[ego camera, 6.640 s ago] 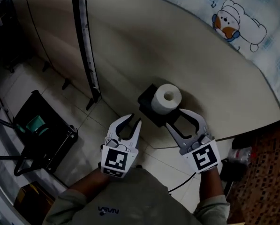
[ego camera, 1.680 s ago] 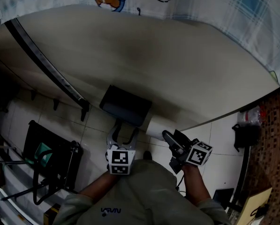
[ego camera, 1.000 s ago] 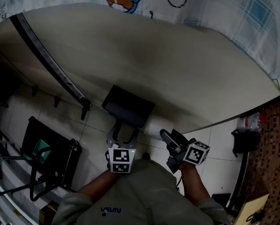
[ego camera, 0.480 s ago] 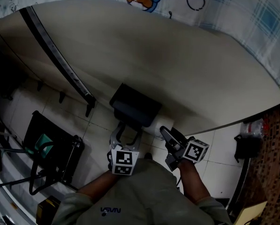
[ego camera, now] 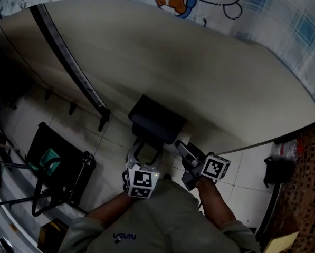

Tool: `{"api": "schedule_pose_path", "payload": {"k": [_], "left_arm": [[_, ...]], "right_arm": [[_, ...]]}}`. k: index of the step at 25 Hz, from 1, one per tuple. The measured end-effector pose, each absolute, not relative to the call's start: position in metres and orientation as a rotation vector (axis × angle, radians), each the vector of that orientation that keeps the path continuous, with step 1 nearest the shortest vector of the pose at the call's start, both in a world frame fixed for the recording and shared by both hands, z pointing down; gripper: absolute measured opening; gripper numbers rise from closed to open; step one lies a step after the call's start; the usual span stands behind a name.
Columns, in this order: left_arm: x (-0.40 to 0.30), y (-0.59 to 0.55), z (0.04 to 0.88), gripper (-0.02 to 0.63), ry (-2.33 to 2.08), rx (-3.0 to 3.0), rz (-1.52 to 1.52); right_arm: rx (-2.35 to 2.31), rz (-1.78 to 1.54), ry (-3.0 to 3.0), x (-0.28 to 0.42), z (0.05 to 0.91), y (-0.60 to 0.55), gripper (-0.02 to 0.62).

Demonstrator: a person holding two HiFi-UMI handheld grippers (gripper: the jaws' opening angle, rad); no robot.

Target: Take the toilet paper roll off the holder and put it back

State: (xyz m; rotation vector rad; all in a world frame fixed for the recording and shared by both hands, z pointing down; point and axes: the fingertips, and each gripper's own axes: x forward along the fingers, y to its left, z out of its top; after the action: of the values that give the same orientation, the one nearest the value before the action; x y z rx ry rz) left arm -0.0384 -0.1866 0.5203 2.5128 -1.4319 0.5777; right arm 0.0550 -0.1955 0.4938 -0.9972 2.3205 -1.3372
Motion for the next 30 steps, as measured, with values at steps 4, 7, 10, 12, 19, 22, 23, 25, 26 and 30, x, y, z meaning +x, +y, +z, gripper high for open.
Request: {"api": "schedule_pose_path", "payload": {"k": [4, 7, 10, 12, 19, 22, 23, 25, 26, 30], "left_arm": [[-0.038, -0.187, 0.52, 0.279, -1.426, 2.517, 0.584], [-0.037, -0.188, 0.522, 0.279, -1.418, 2.52, 0.59], [-0.036, -0.19, 0.523, 0.279, -1.411, 2.523, 0.6], [-0.035, -0.19, 0.523, 0.279, -1.406, 2.523, 0.599], [-0.034, -0.193, 0.525, 0.279, -1.399, 2.517, 0.586], [-0.034, -0.193, 0.525, 0.279, -1.396, 2.515, 0.582], [-0.034, -0.193, 0.525, 0.279, -1.395, 2.515, 0.581], [-0.034, -0.193, 0.526, 0.279, -1.392, 2.515, 0.579], [-0.034, -0.193, 0.525, 0.279, -1.39, 2.516, 0.578], [-0.034, -0.193, 0.525, 0.279, -1.388, 2.518, 0.573]], "right_arm": [[-0.985, -1.346, 2.334, 0.047, 0.498, -0.201, 0.164], [-0.963, -1.356, 2.334, 0.041, 0.502, -0.204, 0.164], [-0.949, -1.367, 2.338, 0.036, 0.506, -0.207, 0.164], [-0.906, -1.364, 2.346, 0.031, 0.504, -0.209, 0.166], [-0.857, -1.347, 2.361, 0.035, 0.498, -0.2, 0.169], [-0.875, -1.336, 2.344, 0.047, 0.497, -0.193, 0.169], [-0.883, -1.331, 2.337, 0.051, 0.496, -0.19, 0.169], [-0.897, -1.322, 2.332, 0.057, 0.496, -0.186, 0.161], [-0.904, -1.319, 2.337, 0.059, 0.496, -0.183, 0.149], [-0.928, -1.323, 2.358, 0.06, 0.501, -0.177, 0.062]]}}
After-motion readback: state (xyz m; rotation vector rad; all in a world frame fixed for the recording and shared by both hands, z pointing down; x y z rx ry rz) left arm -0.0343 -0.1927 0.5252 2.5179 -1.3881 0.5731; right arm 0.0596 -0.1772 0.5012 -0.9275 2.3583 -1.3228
